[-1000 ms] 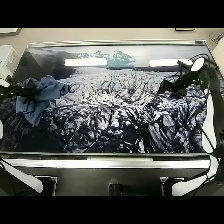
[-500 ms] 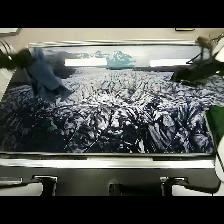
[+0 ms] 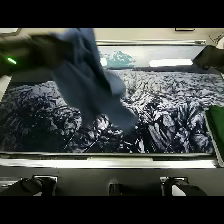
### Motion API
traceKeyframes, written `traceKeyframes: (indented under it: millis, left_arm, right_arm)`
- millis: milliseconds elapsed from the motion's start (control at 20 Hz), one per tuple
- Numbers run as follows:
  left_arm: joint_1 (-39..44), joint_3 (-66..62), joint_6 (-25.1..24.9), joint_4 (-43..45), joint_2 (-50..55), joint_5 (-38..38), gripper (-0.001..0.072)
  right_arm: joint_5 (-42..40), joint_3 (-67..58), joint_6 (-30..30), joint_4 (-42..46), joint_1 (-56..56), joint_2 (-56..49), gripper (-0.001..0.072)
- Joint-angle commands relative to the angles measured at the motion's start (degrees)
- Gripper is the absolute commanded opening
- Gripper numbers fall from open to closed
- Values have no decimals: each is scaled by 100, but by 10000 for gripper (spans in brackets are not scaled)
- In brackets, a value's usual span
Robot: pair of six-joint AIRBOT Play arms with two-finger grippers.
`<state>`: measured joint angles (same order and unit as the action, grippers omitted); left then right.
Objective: Fold the clothes and pants, and hang the long-sleeved shirts on hangers.
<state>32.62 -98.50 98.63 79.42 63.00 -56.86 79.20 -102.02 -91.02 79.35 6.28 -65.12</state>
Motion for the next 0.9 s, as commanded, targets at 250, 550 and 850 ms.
traceKeyframes:
  millis: [250,550,850]
  left_arm:
    - [1211,2597,1394,-92,1823,970,18]
    - [498,780,-229,-1526,3193,-817,720]
    - [-1235,986,-761,-717,2135,-3014,717]
  right_arm:
    - [1283,420,2,37,-7,-101,673]
    - [1331,1021,4,-592,-7,-1272,674]
    - [992,2312,398,-1421,-404,-1803,674]
